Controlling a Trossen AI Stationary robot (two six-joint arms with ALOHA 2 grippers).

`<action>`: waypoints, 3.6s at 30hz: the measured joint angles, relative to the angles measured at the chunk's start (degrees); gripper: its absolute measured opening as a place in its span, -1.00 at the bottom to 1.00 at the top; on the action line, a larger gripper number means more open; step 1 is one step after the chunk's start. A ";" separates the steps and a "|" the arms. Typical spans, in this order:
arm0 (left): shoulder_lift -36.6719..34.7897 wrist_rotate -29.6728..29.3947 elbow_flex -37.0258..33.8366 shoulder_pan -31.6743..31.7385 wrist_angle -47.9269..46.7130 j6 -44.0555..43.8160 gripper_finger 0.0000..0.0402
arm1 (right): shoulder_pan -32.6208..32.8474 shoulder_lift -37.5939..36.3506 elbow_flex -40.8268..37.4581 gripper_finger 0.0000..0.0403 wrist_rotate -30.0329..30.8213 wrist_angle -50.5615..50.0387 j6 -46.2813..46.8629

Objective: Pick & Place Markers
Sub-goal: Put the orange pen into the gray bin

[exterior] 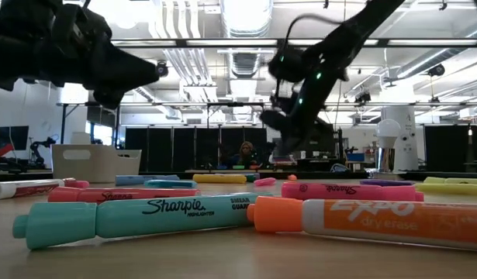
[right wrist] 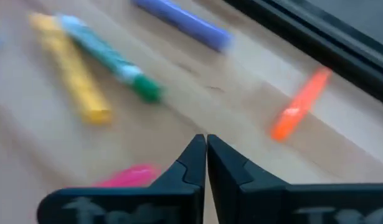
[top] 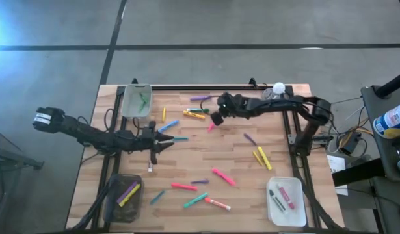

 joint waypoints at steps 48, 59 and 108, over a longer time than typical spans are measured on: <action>2.54 -10.12 0.42 0.11 1.50 2.58 -0.41 | -9.04 16.68 10.84 -0.67 4.19 -3.02 8.84; 2.54 -10.37 0.56 0.21 1.28 2.77 -0.41 | -7.14 9.72 9.48 -0.77 2.84 -9.31 4.62; 3.63 9.55 3.37 0.08 11.45 -0.70 -0.41 | 26.87 4.38 -2.56 -0.78 -13.15 51.31 -18.48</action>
